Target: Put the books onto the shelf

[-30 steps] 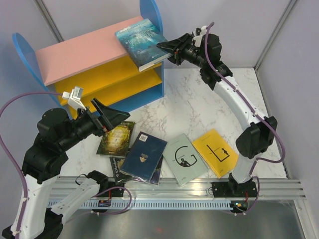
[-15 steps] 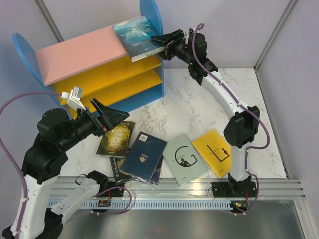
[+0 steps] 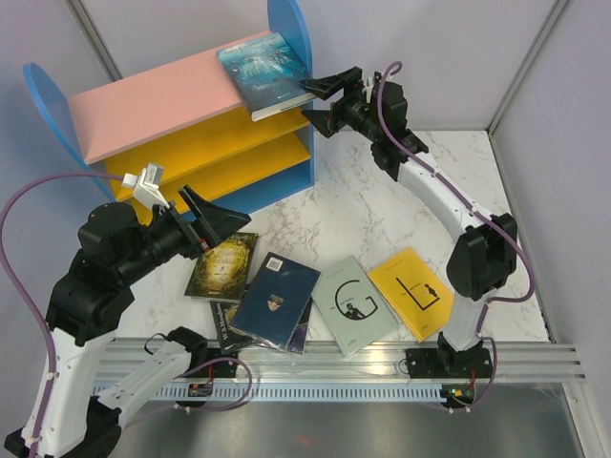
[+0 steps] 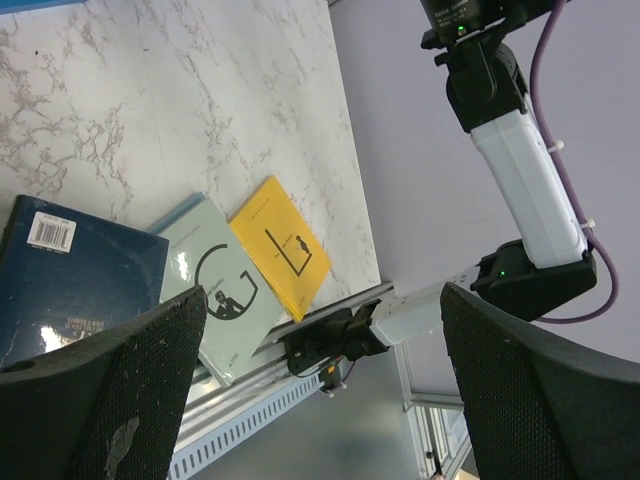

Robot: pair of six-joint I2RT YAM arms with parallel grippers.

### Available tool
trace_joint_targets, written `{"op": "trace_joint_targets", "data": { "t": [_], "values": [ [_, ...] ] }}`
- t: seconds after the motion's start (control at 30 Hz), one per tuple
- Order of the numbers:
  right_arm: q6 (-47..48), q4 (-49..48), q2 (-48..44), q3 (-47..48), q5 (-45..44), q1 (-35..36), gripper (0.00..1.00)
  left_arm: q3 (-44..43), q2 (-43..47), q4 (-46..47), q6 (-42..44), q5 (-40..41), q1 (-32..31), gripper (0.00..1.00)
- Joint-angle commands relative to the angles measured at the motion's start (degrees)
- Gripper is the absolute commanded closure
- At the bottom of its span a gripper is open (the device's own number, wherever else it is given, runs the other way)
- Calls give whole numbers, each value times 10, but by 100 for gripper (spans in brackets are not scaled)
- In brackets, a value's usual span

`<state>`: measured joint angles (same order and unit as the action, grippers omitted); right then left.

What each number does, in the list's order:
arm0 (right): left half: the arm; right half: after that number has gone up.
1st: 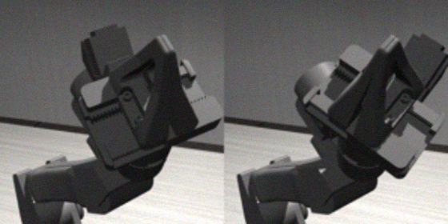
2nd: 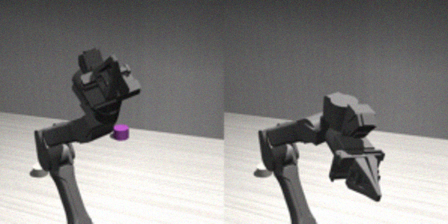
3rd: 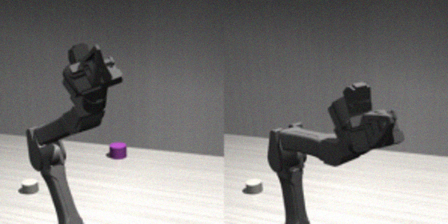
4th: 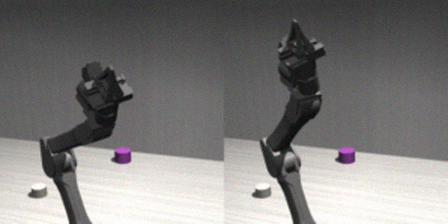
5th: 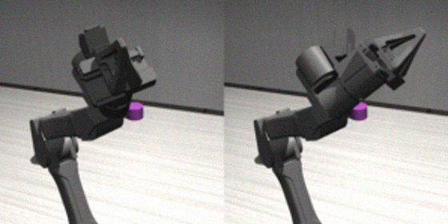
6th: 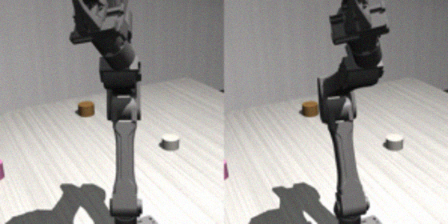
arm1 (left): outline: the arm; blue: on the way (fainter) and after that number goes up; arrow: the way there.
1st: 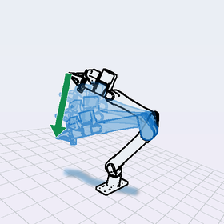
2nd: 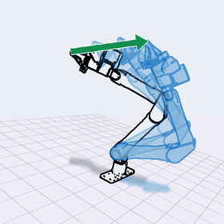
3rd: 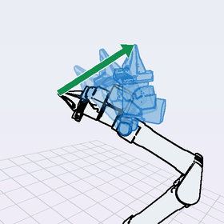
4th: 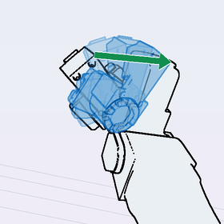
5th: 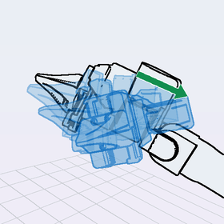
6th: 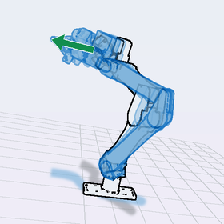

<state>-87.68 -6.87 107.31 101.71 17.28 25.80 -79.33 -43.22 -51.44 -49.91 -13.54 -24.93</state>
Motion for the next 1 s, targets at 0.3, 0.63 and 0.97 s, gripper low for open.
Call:
{"op": "trace_joint_targets", "data": {
  "t": [0.3,0.63,0.97],
  "values": [
    [32,-9,-57,-13,19,8,32,17,13,-7,6,4,1,2],
    [28,0,14,74,4,31,93,15,31,-10,1,7,1,2],
    [41,68,73,162,-71,39,100,-6,33,-38,10,9,1,2]
  ]
}}
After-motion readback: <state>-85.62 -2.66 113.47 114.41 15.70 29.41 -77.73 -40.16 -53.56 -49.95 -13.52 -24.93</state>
